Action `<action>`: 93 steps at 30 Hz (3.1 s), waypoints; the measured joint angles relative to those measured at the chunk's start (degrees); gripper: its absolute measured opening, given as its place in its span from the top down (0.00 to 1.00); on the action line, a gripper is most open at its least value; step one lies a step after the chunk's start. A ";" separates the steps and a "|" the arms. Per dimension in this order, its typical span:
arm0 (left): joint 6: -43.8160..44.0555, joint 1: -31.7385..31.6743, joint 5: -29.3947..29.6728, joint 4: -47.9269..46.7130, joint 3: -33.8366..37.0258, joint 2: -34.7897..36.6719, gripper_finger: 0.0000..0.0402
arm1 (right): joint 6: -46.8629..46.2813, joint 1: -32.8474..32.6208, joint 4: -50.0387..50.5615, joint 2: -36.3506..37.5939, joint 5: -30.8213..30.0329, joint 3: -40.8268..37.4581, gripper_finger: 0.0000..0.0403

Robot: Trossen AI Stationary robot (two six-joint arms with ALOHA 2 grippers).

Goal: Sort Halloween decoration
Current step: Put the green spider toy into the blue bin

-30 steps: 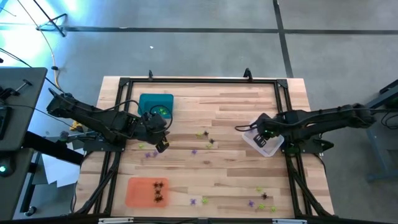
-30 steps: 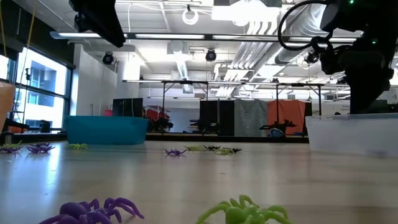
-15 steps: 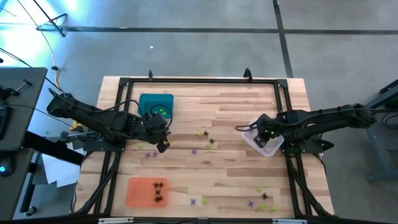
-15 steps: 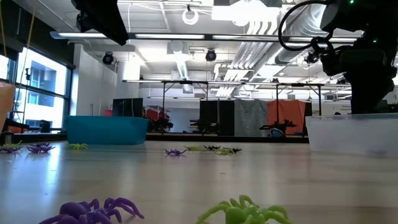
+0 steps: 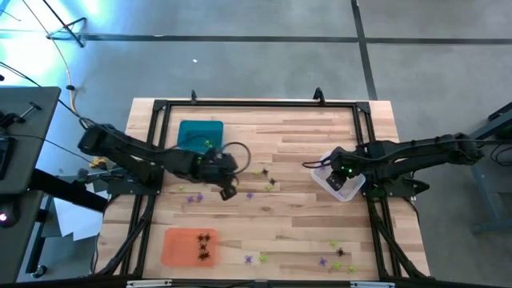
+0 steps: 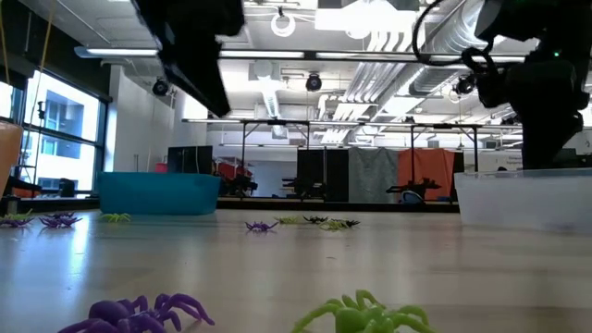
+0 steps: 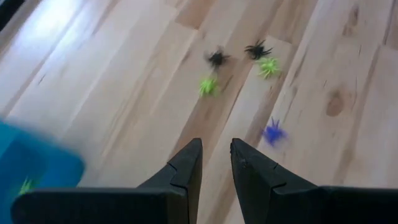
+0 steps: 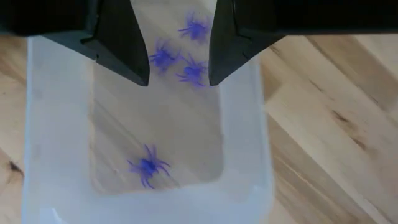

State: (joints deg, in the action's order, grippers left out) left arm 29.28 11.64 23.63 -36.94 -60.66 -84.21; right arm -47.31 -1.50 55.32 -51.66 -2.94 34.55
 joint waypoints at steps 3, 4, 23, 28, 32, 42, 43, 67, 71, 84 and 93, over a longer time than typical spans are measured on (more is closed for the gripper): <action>-6.50 -2.41 -3.56 6.22 0.00 -3.86 0.82 | 1.14 -0.04 1.54 -0.02 0.10 3.34 0.60; -7.91 -3.22 -4.64 8.12 0.01 -4.85 0.82 | 1.23 -0.04 2.01 -0.02 0.13 4.72 0.60; -22.06 -16.07 -15.65 23.58 0.09 -23.55 0.82 | 7.90 -0.04 7.94 -0.15 -3.45 17.24 0.60; -21.35 -16.40 -20.12 24.07 0.08 -24.47 0.82 | 7.41 -0.04 9.74 -0.13 -5.88 17.22 0.60; -20.78 -16.18 -20.19 24.09 0.07 -24.54 0.82 | 7.32 -0.04 9.82 -0.13 -5.99 17.20 0.60; -20.46 -16.08 -18.62 21.83 -0.28 -26.48 0.81 | 7.30 -0.04 9.80 -0.13 -5.99 17.15 0.60; -20.37 -16.05 -18.24 21.46 -0.33 -26.84 0.82 | 7.30 -0.04 9.80 -0.13 -5.99 17.15 0.60; -18.74 -16.59 -19.18 17.37 -2.54 -22.25 0.90 | 7.15 -0.04 9.76 -0.15 -7.80 17.13 0.60; -16.47 -16.38 -24.93 16.59 -3.03 -19.66 0.85 | 7.23 -0.04 9.74 -0.14 -7.82 17.13 0.60; -25.83 -12.66 -24.03 17.31 -2.91 -23.04 0.69 | 7.71 -0.04 9.58 -0.14 -7.85 17.13 0.60; -28.93 -13.62 -16.11 19.46 -3.16 -26.47 0.64 | 7.52 -0.04 9.43 -0.15 -7.85 17.11 0.60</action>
State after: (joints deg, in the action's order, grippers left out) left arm 0.35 -1.98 7.52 -17.47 -63.82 -110.68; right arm -39.79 -1.54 64.75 -51.81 -10.79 51.66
